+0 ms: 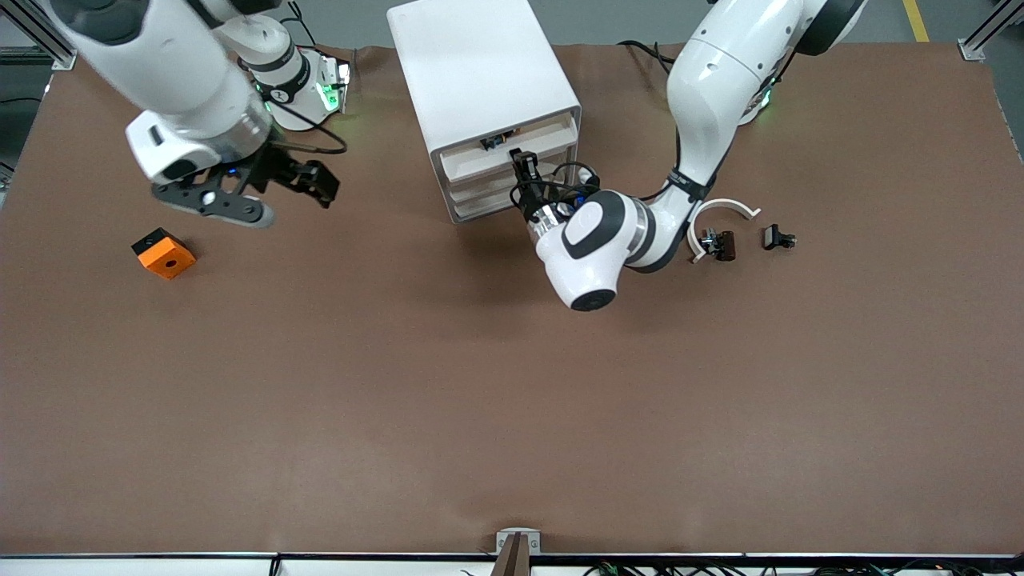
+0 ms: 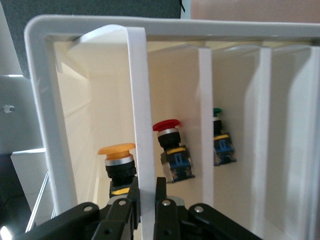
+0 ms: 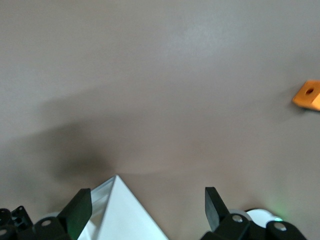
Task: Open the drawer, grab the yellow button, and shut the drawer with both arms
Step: 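Reach the right gripper into the drawer toward the orange-capped button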
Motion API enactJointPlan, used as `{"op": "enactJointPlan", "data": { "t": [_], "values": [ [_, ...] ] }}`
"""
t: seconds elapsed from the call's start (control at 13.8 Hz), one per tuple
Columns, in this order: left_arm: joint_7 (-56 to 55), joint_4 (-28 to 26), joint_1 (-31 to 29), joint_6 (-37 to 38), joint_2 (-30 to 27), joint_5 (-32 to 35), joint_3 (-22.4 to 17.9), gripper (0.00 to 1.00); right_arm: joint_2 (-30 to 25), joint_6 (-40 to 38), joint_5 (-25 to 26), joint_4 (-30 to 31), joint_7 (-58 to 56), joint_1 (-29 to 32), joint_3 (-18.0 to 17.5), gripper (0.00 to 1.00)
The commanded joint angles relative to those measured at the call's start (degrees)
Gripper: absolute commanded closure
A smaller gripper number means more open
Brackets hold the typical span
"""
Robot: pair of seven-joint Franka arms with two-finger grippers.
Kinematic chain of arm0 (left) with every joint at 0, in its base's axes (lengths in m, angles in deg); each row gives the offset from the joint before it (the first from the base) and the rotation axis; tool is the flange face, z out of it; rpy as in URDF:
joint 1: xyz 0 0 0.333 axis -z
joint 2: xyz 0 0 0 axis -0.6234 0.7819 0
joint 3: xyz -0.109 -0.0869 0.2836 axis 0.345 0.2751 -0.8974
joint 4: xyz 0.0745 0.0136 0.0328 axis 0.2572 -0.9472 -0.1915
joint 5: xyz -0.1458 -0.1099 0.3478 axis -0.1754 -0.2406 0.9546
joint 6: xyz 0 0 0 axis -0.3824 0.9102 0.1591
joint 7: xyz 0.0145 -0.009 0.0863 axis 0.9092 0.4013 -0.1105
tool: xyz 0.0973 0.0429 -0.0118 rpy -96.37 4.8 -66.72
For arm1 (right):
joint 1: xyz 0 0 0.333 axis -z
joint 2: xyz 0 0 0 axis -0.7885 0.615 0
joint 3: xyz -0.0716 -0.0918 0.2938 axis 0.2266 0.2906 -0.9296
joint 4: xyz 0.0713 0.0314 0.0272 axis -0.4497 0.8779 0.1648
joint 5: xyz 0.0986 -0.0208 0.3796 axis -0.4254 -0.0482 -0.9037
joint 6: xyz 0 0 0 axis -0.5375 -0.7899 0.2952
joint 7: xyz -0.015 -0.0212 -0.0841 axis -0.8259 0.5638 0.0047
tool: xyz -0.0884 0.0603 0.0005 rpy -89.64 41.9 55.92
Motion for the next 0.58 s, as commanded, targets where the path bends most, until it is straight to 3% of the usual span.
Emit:
{"op": "enactJointPlan", "data": {
  "t": [0.0, 0.51],
  "values": [
    [1.2, 5.0, -2.2, -0.2, 3.1, -0.7, -0.5, 0.98, 0.7, 1.1, -0.5, -0.3, 10.6, -4.7, 0.3, 0.0],
    [4.1, 8.5, -6.1, -1.8, 3.1, -0.6, -1.3, 0.97, 6.5, 9.5, -0.4, -0.3, 36.7, -17.0, 0.3, 0.0]
  ]
}}
